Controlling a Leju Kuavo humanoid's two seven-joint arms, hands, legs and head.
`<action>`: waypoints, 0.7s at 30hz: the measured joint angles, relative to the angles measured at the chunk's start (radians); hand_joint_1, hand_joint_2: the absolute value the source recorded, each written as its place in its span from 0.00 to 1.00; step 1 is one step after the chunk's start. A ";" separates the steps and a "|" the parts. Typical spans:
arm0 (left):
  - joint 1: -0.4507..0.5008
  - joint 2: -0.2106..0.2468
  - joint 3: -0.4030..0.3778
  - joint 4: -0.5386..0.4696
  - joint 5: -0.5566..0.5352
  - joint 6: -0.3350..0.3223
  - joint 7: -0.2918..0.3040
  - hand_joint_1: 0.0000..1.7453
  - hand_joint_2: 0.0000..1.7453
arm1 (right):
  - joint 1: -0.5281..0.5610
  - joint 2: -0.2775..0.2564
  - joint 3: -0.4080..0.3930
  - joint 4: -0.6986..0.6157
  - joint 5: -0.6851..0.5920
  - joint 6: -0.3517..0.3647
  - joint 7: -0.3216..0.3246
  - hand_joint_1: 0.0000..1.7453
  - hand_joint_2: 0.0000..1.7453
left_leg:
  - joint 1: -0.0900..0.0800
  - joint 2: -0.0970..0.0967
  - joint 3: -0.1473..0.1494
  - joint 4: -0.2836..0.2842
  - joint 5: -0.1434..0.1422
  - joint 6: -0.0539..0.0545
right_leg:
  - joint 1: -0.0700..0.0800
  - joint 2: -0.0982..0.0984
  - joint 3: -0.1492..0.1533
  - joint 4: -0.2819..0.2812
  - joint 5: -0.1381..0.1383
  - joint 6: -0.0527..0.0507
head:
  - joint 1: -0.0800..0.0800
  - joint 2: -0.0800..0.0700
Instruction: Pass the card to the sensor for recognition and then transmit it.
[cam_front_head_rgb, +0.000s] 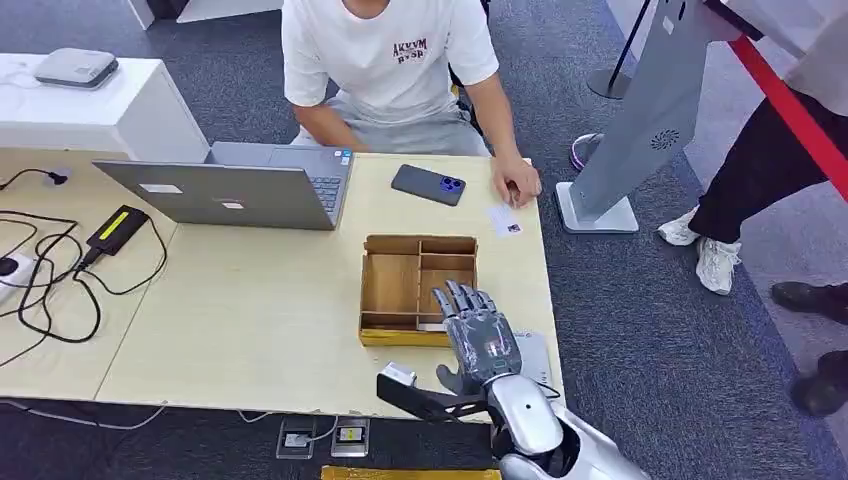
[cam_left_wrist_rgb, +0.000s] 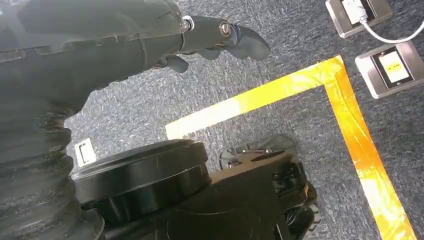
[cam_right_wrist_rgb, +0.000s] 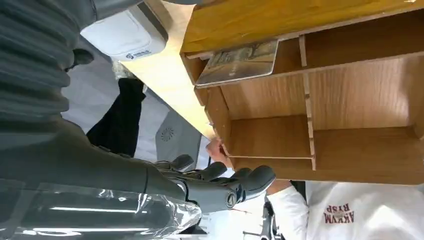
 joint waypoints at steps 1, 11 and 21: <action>0.000 0.000 0.001 0.000 -0.002 0.000 0.000 0.00 1.00 | -0.001 0.000 0.002 0.004 0.000 0.000 0.000 0.00 1.00 | 0.000 0.000 0.000 0.000 0.000 0.000 | 0.000 0.000 0.000 0.000 0.000 0.000 | 0.000 0.000; 0.003 0.002 0.003 -0.011 -0.027 0.000 0.021 0.00 1.00 | -0.012 0.000 0.007 0.038 -0.006 0.002 0.016 0.00 1.00 | 0.000 0.000 0.000 0.000 0.000 0.000 | 0.000 0.000 0.000 0.000 0.000 0.000 | 0.000 0.000; 0.006 0.008 0.004 -0.032 -0.068 0.000 0.058 0.00 1.00 | -0.012 -0.003 0.003 0.069 -0.017 -0.009 0.049 0.00 1.00 | 0.000 0.000 0.000 0.000 0.000 0.000 | 0.000 0.000 0.000 0.000 0.000 0.000 | 0.000 0.000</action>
